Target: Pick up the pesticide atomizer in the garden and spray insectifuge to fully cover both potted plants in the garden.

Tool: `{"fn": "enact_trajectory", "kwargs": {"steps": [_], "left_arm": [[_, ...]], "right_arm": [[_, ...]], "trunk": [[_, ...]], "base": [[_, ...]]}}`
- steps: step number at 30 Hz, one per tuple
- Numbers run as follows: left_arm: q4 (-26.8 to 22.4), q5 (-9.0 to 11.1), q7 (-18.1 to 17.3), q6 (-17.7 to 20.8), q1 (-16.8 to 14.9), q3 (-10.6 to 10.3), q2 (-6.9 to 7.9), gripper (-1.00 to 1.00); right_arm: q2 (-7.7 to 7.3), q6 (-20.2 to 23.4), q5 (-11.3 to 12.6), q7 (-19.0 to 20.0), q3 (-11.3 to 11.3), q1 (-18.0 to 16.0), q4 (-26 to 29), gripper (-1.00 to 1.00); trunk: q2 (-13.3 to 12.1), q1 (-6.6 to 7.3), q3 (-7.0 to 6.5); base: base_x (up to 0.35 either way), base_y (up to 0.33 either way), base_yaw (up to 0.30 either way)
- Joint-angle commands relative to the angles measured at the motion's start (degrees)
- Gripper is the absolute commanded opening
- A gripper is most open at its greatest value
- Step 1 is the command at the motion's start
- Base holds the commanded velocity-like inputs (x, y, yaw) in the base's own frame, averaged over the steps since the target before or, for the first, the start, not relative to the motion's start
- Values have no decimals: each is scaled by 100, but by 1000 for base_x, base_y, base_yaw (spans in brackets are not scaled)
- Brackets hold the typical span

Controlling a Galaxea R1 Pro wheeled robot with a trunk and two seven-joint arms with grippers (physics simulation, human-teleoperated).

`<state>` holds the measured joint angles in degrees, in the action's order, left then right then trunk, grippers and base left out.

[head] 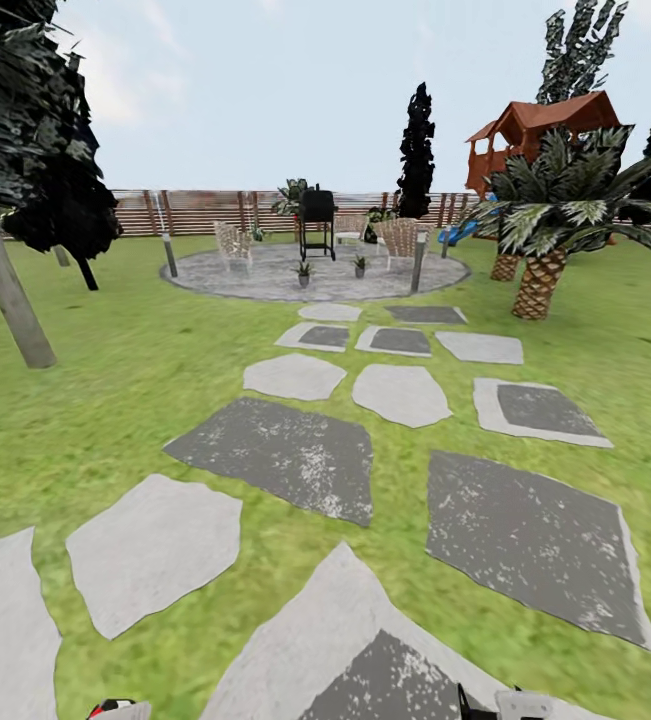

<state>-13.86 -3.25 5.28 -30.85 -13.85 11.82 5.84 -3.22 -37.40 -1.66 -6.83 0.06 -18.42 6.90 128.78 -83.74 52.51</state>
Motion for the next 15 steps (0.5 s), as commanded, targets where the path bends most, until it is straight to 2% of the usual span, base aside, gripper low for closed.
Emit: {"fn": "enact_trajectory", "kwargs": {"steps": [1,11,15], "left_arm": [[6,-35,35,-18,-4,3,-2,-100],[0,-35,35,-18,-4,3,-4,-100],[4,-35,35,-18,-4,4,-4,-100]], "right_arm": [[0,-13,-19,-19,2,-3,-4,100],[-3,-13,-10,-36,2,-3,-4,100],[-3,-13,-10,-38,2,-3,-4,100]], "trunk": [[2,-2,5],[2,-2,5],[2,-2,5]], "base": [[337,0,0],[337,0,0],[337,0,145]]}}
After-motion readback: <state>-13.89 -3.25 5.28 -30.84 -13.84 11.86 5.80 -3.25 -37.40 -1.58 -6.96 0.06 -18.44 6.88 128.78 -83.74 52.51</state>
